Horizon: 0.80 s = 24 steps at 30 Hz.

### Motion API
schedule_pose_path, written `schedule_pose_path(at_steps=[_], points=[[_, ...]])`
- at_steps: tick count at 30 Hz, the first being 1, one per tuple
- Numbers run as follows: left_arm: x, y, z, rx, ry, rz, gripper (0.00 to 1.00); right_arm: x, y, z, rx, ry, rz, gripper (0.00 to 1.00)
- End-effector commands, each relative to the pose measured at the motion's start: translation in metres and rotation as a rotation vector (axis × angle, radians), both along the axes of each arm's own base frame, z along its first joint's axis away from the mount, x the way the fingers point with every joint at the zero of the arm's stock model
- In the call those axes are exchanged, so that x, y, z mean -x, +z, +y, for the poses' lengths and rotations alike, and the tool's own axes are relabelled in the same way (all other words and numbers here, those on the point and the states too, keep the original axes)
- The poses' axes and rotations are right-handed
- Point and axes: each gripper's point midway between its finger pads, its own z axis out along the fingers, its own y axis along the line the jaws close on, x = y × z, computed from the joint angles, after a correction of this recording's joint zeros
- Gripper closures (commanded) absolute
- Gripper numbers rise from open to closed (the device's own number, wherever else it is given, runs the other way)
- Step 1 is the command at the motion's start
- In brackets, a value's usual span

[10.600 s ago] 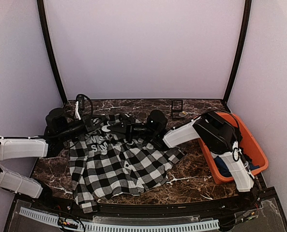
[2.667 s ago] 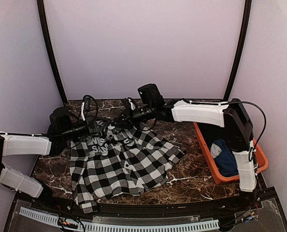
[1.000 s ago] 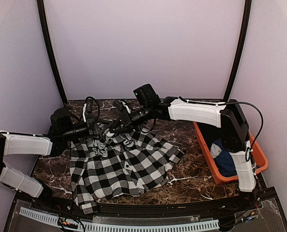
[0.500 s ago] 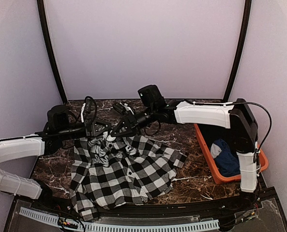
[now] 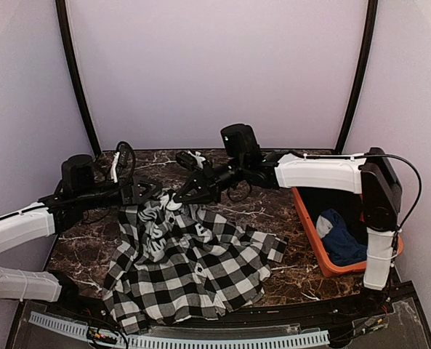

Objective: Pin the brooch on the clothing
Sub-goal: Cross the brooch on the flattened clothing, then pin the brooch to the flattened clothing.

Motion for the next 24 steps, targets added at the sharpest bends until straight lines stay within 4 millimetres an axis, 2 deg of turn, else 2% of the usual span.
schedule_pose_path(at_steps=[1,5,9,16,24], points=[[-0.004,0.015,0.013,-0.053,0.069,-0.056,0.02,0.004,0.036,-0.011,-0.095,0.021,-0.021,1.00],[0.000,0.023,0.017,-0.105,0.067,-0.091,0.01,-0.003,0.033,-0.014,-0.087,-0.004,0.000,1.00],[0.008,0.038,0.017,-0.129,0.026,-0.163,0.01,-0.009,0.028,-0.016,-0.076,-0.026,0.016,1.00],[0.029,0.037,0.009,-0.162,-0.112,-0.177,0.01,-0.019,0.024,-0.020,-0.076,-0.053,0.037,1.00],[0.037,0.023,-0.001,-0.183,-0.191,-0.155,0.00,-0.025,0.024,-0.017,-0.085,-0.059,0.050,1.00]])
